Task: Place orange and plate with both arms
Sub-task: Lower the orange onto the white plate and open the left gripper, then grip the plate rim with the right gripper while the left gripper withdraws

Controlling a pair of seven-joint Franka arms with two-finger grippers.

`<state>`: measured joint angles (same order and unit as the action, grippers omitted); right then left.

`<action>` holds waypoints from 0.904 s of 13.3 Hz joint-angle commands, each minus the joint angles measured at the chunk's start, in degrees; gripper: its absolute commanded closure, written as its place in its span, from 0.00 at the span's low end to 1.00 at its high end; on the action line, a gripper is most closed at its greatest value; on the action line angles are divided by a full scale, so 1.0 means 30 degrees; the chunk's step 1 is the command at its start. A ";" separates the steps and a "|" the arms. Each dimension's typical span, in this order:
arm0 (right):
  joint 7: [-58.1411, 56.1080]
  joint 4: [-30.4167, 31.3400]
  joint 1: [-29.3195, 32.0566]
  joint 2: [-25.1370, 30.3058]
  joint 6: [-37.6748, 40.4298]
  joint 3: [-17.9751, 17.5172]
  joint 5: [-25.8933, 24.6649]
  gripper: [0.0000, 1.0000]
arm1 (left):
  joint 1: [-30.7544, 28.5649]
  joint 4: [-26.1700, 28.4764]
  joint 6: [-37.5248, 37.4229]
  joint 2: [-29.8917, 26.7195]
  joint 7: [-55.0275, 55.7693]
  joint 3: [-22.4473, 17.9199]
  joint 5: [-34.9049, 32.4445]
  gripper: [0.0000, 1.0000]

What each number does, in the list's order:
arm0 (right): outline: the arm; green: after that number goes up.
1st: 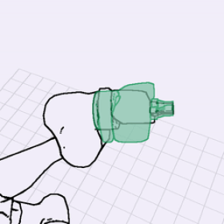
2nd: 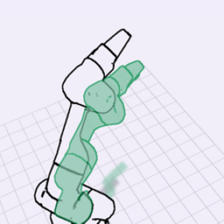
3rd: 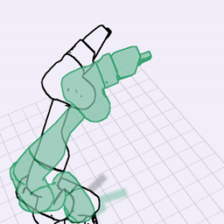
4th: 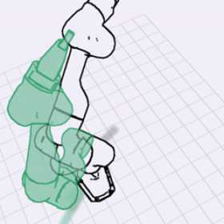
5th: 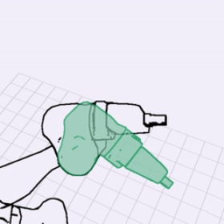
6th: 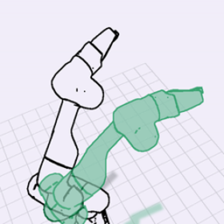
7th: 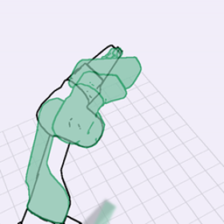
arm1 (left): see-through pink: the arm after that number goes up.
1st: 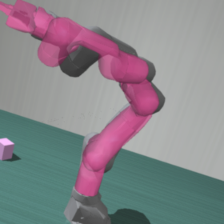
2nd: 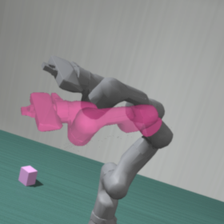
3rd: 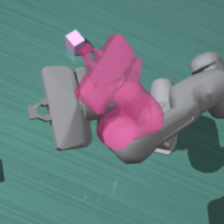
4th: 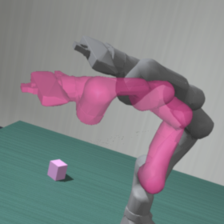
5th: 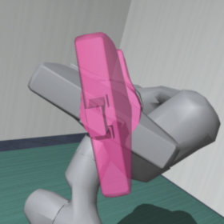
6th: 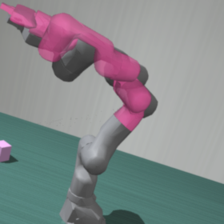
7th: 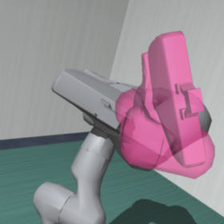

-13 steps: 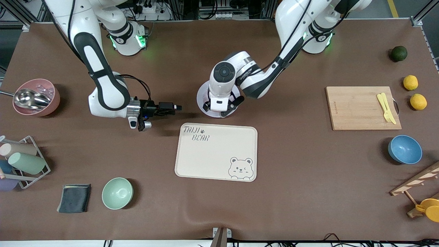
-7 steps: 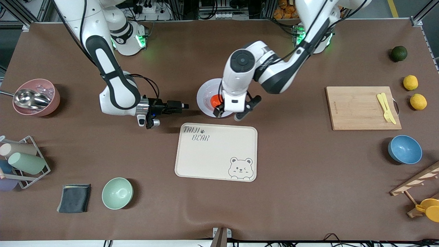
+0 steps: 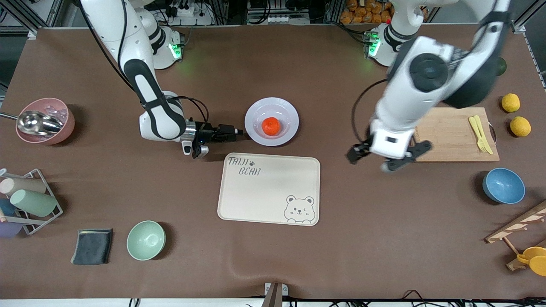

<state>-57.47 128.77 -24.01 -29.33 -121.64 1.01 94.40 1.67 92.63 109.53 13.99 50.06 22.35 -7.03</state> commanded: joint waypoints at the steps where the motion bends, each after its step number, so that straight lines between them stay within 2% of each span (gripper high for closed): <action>1: -0.0822 0.0230 -0.0286 -0.0154 -0.0029 0.0102 0.1111 0.37 | -0.1840 -0.1222 -0.2080 -0.0560 -0.4829 0.0255 -0.0321 0.00; 4: -0.0822 0.0436 -0.0491 -0.0096 -0.0029 0.0073 0.1462 0.38 | -0.4153 -0.2164 -0.3901 -0.1466 -0.9262 0.0225 -0.0118 0.00; 9: -0.0647 0.0466 -0.2218 0.0109 -0.0846 0.0043 0.4040 0.46 | -0.6294 -0.2368 -0.4956 -0.2815 -1.2342 0.0225 0.1023 0.00; 11: -0.0676 0.0466 -0.2337 0.0138 -0.0849 0.0043 0.4159 0.58 | -0.6709 -0.2457 -0.5424 -0.3137 -1.2759 0.0226 0.1668 0.00; 12: -0.0734 0.0466 -0.2337 0.0139 -0.0849 0.0043 0.4159 0.68 | -0.6710 -0.2457 -0.5630 -0.3285 -1.2817 0.0225 0.1670 0.00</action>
<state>-58.66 129.08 -30.70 -30.20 -123.75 0.80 104.91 -17.46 85.41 94.57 5.69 13.04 22.40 -3.39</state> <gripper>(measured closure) 0.511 0.000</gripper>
